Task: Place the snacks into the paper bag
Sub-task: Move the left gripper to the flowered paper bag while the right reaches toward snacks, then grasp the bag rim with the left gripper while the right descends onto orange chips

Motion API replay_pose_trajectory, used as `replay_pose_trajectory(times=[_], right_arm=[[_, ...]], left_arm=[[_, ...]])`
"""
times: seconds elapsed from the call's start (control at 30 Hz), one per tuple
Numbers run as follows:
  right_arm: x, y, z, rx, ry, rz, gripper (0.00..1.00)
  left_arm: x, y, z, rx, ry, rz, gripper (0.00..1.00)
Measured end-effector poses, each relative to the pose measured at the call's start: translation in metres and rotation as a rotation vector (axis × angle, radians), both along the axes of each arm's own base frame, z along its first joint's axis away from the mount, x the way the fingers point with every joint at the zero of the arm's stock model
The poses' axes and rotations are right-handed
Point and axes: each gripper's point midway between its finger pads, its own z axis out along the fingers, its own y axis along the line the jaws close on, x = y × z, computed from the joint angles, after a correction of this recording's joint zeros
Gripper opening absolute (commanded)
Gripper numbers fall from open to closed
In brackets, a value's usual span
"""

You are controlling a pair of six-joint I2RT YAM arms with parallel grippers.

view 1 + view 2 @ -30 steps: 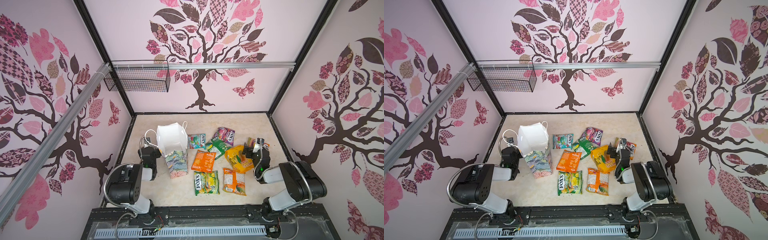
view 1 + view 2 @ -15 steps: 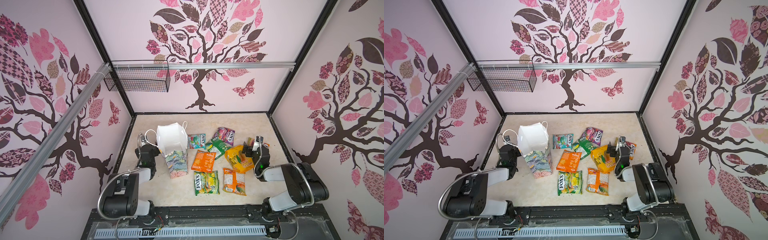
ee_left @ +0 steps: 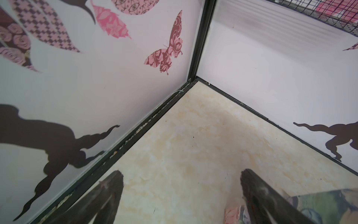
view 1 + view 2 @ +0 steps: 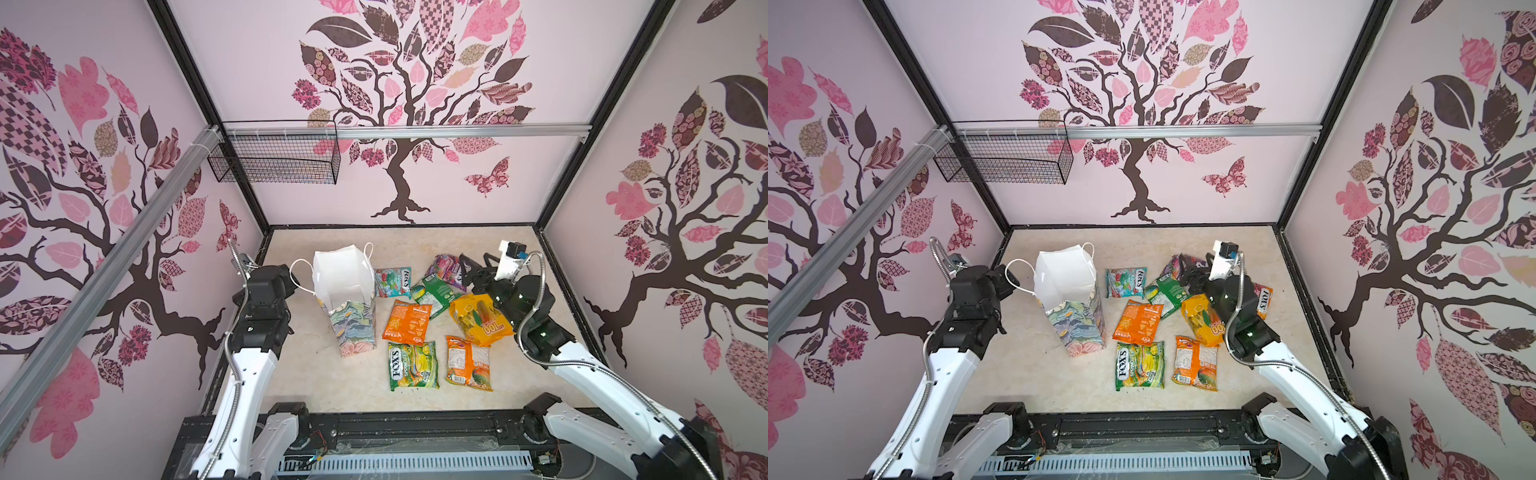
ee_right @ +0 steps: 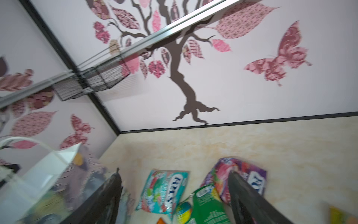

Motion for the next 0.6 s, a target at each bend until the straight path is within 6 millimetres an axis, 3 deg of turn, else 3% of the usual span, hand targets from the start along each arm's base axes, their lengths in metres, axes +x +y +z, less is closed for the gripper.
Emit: replay_pose_trajectory(times=[0.13,0.23,0.4,0.6], right_arm=[[-0.029,0.058,0.002,-0.009,0.062,0.159,0.86],[-0.039,0.080,-0.010,-0.050,0.114,0.232,0.87],[-0.044,0.076,-0.041,-0.147,0.244,0.226,0.89],[-0.042,0.070,-0.046,-0.207,0.328,0.193,0.92]], left_arm=[[-0.033,-0.004,-0.004,-0.046,0.029,-0.006,0.98],[-0.047,-0.012,-0.004,-0.071,0.079,-0.053,0.98],[-0.055,-0.037,0.006,-0.123,0.124,-0.198,0.98],[-0.068,-0.063,0.024,-0.190,0.120,-0.339,0.92]])
